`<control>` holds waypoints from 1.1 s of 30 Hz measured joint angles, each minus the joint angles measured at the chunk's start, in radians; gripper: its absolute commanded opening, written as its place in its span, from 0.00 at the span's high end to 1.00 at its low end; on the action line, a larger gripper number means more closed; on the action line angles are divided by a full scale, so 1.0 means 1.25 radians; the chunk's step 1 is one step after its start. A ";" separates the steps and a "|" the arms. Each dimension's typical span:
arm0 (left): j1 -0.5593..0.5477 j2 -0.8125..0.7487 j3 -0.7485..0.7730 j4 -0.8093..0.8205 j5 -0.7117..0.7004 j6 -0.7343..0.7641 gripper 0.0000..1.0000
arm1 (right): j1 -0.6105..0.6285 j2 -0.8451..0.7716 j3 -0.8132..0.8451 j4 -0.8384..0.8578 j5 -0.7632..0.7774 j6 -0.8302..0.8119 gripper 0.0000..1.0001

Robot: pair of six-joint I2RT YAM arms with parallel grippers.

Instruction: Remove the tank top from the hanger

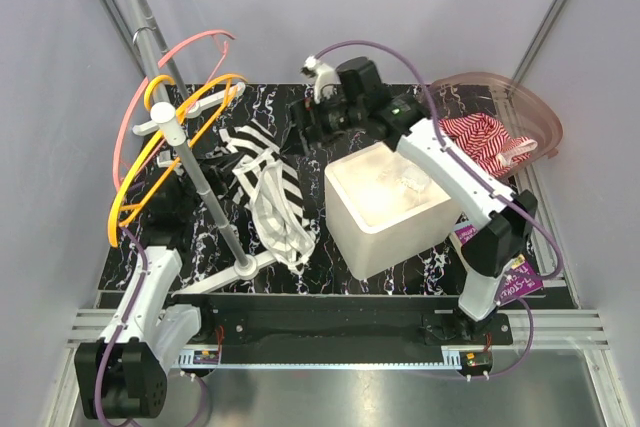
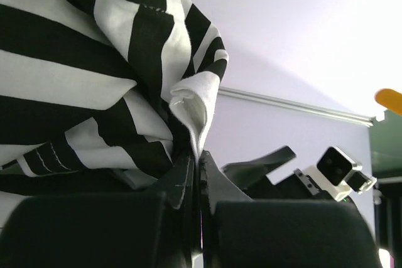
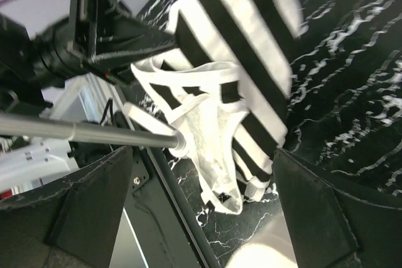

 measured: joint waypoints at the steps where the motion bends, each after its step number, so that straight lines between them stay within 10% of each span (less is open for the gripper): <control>1: -0.001 -0.005 0.000 0.005 0.006 -0.007 1.00 | 0.018 0.009 0.002 -0.002 0.001 -0.011 0.01; 8: -0.001 -0.035 0.001 0.001 0.034 -0.034 1.00 | 0.126 0.063 0.005 0.010 0.029 -0.085 0.00; 28: -0.003 -0.093 0.002 -0.018 0.114 -0.072 1.00 | 0.188 0.010 -0.399 0.609 0.132 -0.071 0.00; 33: -0.023 -0.103 0.002 -0.019 0.120 -0.080 1.00 | 0.194 0.002 -0.411 0.650 0.135 -0.047 0.42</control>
